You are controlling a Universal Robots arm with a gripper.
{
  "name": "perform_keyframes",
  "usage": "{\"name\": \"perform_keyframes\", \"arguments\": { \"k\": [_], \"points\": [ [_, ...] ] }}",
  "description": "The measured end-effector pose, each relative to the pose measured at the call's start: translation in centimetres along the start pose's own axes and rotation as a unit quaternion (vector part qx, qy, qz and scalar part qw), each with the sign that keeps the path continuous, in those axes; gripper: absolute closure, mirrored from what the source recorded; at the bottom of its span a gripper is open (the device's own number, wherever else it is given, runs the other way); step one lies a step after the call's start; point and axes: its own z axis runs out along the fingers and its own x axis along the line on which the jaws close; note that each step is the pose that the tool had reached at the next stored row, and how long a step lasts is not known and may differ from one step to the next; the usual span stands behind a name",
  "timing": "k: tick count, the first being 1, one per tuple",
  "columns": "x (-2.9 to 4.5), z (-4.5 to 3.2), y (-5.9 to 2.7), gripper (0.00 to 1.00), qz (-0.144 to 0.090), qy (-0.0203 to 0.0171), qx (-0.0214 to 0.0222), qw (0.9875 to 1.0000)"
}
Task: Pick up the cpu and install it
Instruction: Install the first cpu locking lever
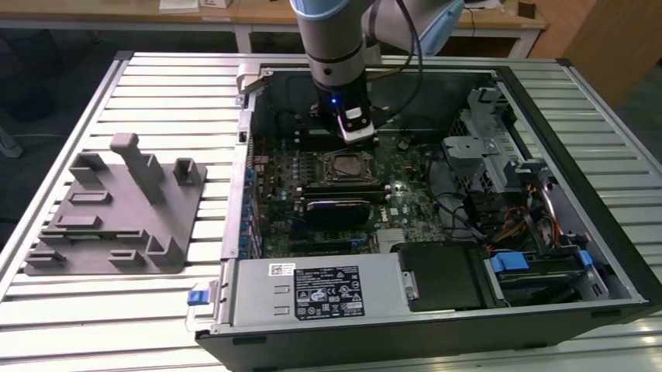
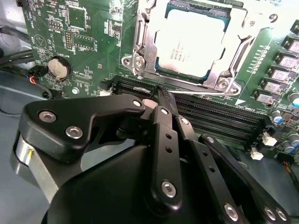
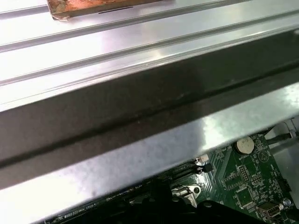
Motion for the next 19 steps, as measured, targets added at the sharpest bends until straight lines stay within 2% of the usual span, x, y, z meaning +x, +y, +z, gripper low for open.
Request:
{"name": "perform_keyframes", "arguments": {
  "k": [5,9,19],
  "points": [
    [0.04,0.27,-0.04,0.89,-0.002,-0.0002,0.0052,1.0000],
    [0.06,0.45,-0.08,0.89,-0.003,-0.0009,0.0125,0.9999],
    [-0.25,0.63,0.39,0.89,-0.009,0.0004,0.0122,0.9999]
  ]
}}
